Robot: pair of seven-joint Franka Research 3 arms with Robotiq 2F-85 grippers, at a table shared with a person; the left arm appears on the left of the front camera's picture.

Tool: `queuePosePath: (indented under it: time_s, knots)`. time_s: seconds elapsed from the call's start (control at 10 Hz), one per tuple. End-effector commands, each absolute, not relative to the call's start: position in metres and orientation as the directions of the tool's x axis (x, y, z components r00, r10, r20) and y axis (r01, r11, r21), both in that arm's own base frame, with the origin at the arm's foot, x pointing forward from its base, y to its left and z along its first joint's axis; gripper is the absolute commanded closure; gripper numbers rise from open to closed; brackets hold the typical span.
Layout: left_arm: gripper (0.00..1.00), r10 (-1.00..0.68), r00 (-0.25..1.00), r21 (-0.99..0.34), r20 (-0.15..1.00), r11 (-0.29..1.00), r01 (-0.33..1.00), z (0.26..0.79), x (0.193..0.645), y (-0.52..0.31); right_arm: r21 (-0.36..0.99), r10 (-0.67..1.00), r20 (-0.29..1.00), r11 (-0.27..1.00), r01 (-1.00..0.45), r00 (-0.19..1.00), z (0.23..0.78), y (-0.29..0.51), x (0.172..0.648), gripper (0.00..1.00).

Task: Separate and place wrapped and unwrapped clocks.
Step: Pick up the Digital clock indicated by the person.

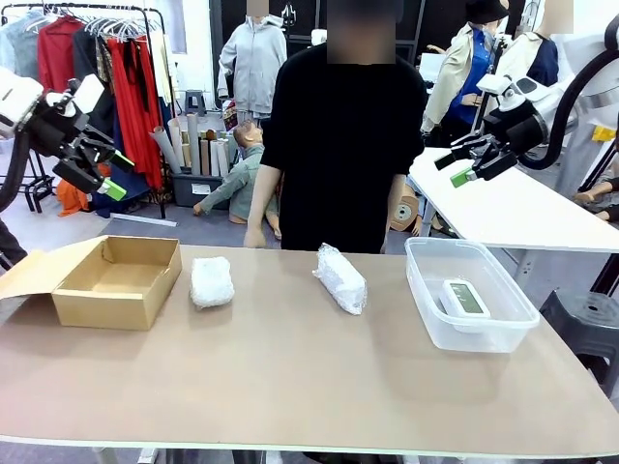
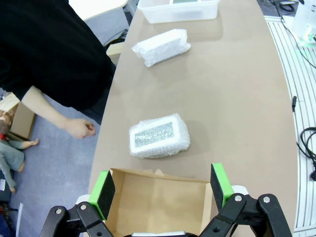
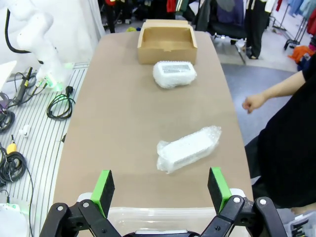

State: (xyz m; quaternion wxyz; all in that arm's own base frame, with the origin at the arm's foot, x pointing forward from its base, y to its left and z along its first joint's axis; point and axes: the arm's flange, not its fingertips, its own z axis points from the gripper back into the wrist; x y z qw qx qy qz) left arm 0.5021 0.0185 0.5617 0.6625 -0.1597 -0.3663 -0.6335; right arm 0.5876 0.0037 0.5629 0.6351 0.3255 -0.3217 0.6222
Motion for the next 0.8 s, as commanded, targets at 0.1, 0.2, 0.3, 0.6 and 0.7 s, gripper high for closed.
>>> queuePosePath:
  time_s: [0.1,0.2,0.3,0.6,0.7]
  knots:
    - [0.00,-0.720,-0.073,0.253,0.690,0.146,0.956,0.5622,0.5020,0.0183,0.014,0.573,0.819,0.013,-1.000,0.019,0.5628,0.0047,0.5874,0.00]
    - [0.00,-0.720,-0.073,0.253,0.690,0.146,0.956,0.5622,0.5020,0.0183,0.014,0.573,0.819,0.013,-1.000,0.019,0.5628,0.0047,0.5874,0.00]
    - [0.00,-0.720,-0.073,0.253,0.690,0.146,0.956,0.5622,0.5020,0.0183,0.014,0.573,0.819,0.013,-1.000,0.019,0.5628,0.0047,0.5874,0.00]
    - [0.00,-0.720,-0.073,0.253,0.690,0.146,0.956,0.5622,0.5020,0.0183,0.014,0.573,0.819,0.013,-1.000,0.019,0.5628,0.0047,0.5874,0.00]
    - [0.00,-0.720,-0.073,0.253,0.690,0.146,0.956,0.5622,0.5020,0.0183,0.014,0.573,0.819,0.013,-1.000,0.019,0.5628,0.0047,0.5874,0.00]
